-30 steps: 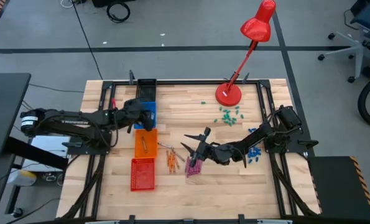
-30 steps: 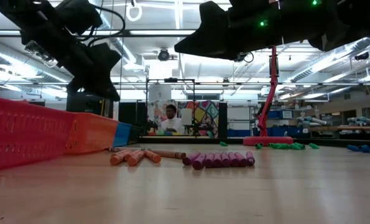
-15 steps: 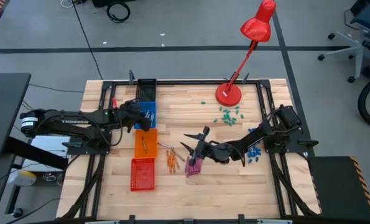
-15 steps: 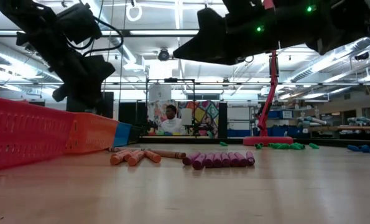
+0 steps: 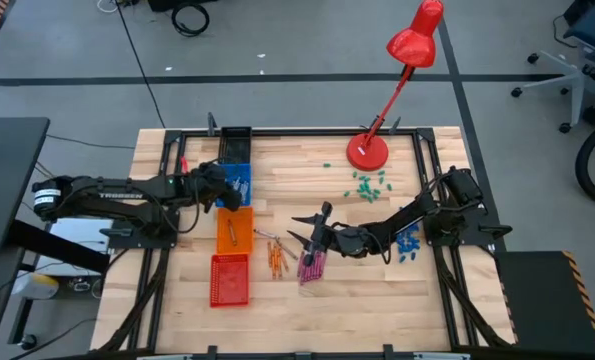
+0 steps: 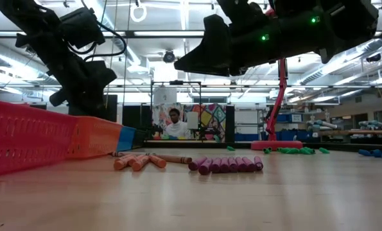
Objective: Sort crayons
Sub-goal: Put the brown crayon into the orange bin
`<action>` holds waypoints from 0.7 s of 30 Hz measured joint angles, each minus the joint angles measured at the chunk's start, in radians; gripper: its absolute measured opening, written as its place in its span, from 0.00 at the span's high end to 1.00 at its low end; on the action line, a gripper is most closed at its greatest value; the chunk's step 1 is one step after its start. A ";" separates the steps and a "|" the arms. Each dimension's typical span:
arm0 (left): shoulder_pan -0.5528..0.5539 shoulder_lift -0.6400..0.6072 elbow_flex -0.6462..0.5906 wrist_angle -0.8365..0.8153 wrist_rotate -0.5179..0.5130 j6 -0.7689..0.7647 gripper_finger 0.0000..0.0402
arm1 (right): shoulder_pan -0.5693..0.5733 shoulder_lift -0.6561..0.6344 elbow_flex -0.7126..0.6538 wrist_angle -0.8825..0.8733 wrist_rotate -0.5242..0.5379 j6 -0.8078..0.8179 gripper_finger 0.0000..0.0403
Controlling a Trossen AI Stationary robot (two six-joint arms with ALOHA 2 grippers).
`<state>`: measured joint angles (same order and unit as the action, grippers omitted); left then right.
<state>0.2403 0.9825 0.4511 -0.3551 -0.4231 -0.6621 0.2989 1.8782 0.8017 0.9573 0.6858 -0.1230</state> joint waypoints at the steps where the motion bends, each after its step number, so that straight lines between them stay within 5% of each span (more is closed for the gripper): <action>1: 0.007 0.000 0.000 0.008 -0.003 0.009 0.69 | -0.001 0.000 0.000 0.000 0.000 0.000 0.55; 6: 0.018 0.000 0.000 0.088 -0.007 0.081 0.66 | -0.017 0.000 0.000 -0.043 -0.022 0.044 0.55; 13: -0.052 0.000 0.000 0.196 -0.006 0.133 0.65 | -0.072 0.000 0.002 -0.130 -0.210 0.180 0.55; 21: -0.082 0.000 0.000 0.294 -0.006 0.158 0.65 | -0.081 0.017 0.186 -0.565 -0.292 0.243 0.55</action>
<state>0.1585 0.9821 0.4511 -0.0614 -0.4290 -0.5042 0.2183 1.8952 0.9872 0.3927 0.3937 0.1202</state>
